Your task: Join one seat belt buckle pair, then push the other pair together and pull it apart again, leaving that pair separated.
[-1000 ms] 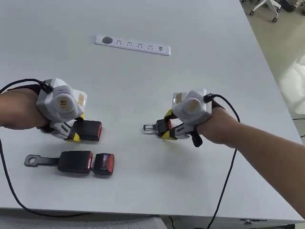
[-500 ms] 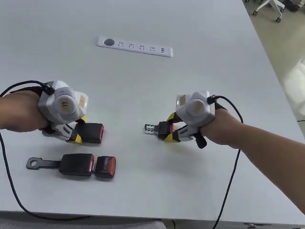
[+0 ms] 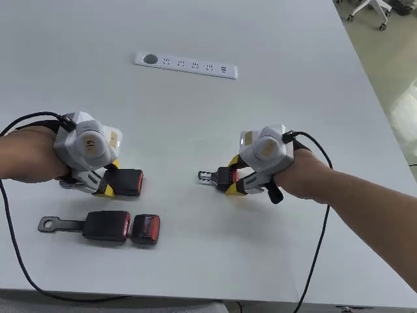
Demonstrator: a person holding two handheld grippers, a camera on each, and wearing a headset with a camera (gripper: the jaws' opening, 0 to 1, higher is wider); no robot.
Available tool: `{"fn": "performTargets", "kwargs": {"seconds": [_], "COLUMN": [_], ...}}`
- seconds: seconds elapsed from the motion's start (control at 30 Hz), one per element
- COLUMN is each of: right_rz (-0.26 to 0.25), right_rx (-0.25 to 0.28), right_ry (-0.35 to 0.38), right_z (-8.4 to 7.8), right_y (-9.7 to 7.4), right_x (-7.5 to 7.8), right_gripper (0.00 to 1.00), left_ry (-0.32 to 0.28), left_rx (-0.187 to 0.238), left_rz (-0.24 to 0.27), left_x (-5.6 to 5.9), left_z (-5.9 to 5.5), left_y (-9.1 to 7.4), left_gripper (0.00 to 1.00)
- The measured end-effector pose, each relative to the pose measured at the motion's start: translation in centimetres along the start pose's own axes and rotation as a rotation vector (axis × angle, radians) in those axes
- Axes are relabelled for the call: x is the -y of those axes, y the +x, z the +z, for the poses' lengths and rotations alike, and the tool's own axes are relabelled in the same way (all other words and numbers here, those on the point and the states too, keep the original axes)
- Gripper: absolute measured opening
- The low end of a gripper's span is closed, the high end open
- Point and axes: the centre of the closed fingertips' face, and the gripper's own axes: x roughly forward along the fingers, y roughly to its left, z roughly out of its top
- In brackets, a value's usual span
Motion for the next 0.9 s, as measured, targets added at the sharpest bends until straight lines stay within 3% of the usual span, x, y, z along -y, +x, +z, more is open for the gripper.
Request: {"fn": "performTargets", "kwargs": {"seconds": [0.2, 0.4, 0.9], "right_rz": [-0.001, 0.006, 0.025], "right_rx": [0.013, 0.03, 0.083], "right_ry": [-0.002, -0.007, -0.018], "right_z": [1.3, 3.0, 7.8], "right_y": [0.6, 1.4, 3.8], "right_x": [-0.7, -1.5, -3.2], "right_gripper": [0.34, 0.34, 0.34], "left_ry": [-0.003, -0.004, -0.002], "left_rx": [-0.019, -0.011, -0.019], "left_rz": [0.0, 0.001, 0.003], "left_x": [0.0, -0.3, 0.1], "left_z": [-0.1, -0.3, -0.2], "left_y": [0.1, 0.4, 0.0], "left_gripper": [0.32, 0.32, 0.32]}}
